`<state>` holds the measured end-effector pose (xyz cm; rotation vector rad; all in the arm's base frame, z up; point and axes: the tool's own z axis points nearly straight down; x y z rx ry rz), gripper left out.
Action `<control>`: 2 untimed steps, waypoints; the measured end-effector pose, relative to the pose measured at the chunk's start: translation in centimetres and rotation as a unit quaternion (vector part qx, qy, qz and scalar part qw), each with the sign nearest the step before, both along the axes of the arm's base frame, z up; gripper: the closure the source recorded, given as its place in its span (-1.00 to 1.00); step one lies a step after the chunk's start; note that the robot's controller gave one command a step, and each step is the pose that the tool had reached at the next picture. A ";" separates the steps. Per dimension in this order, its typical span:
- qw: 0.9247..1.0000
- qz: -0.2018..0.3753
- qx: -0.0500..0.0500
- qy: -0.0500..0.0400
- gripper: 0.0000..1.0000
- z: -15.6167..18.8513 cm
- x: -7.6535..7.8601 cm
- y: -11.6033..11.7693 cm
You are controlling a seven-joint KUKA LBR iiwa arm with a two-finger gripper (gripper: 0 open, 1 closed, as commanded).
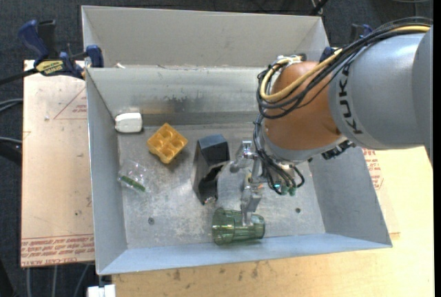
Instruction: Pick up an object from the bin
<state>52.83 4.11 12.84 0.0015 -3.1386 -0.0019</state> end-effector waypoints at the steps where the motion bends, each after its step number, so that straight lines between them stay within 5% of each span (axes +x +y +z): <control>1: 1.000 0.000 0.000 -0.003 -1.00 0.3 0.1 0.0; 2: 0.997 0.075 -0.001 -0.009 1.00 -5.5 -4.0 -4.0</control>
Offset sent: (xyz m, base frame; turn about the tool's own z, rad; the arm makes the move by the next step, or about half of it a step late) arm -0.0451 -0.0386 -0.0584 -0.1548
